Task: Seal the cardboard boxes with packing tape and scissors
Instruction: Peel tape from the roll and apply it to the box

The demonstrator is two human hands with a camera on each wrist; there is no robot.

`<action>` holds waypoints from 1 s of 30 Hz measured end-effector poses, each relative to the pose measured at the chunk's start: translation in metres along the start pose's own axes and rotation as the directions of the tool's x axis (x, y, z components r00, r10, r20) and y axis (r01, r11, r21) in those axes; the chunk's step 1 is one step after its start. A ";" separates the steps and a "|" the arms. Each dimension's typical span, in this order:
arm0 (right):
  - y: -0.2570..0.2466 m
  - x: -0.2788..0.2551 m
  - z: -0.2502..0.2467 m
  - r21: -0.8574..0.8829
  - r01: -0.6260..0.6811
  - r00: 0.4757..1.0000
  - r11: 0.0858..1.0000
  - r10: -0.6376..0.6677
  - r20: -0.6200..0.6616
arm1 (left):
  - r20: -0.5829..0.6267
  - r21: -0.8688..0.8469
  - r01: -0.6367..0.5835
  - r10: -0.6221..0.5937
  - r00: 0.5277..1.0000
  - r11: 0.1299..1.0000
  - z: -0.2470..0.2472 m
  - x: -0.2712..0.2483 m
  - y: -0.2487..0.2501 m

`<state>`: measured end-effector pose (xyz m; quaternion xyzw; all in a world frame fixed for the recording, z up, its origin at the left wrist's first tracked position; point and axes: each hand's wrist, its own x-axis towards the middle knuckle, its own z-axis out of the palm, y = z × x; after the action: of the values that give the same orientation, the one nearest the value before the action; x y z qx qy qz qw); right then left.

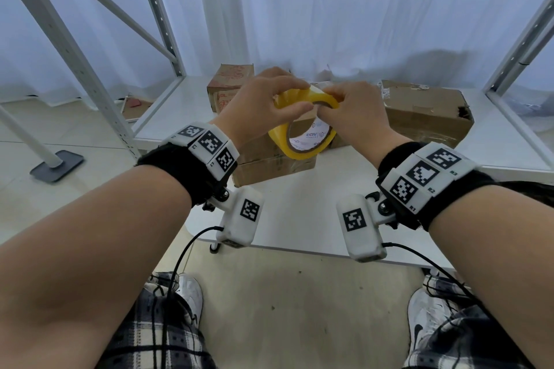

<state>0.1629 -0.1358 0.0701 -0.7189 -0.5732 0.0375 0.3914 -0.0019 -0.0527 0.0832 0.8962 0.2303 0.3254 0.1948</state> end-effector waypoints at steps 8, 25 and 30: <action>-0.003 -0.002 -0.001 0.025 -0.006 1.000 1.000 0.006 -0.003 | -0.035 -0.025 0.018 -0.019 0.999 1.000 0.000 -0.002 -0.002; -0.011 -0.005 -0.003 0.099 0.064 0.998 0.993 -0.062 -0.020 | -0.059 -0.056 0.028 -0.031 0.998 0.998 0.005 -0.002 0.006; -0.007 -0.004 -0.002 0.139 0.041 0.999 0.989 -0.037 -0.037 | 0.066 -0.150 0.067 -0.057 0.996 0.986 0.002 -0.002 0.009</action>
<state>0.1575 -0.1399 0.0743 -0.6790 -0.5764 0.0576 0.4511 0.0004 -0.0616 0.0846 0.8808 0.2264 0.3080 0.2795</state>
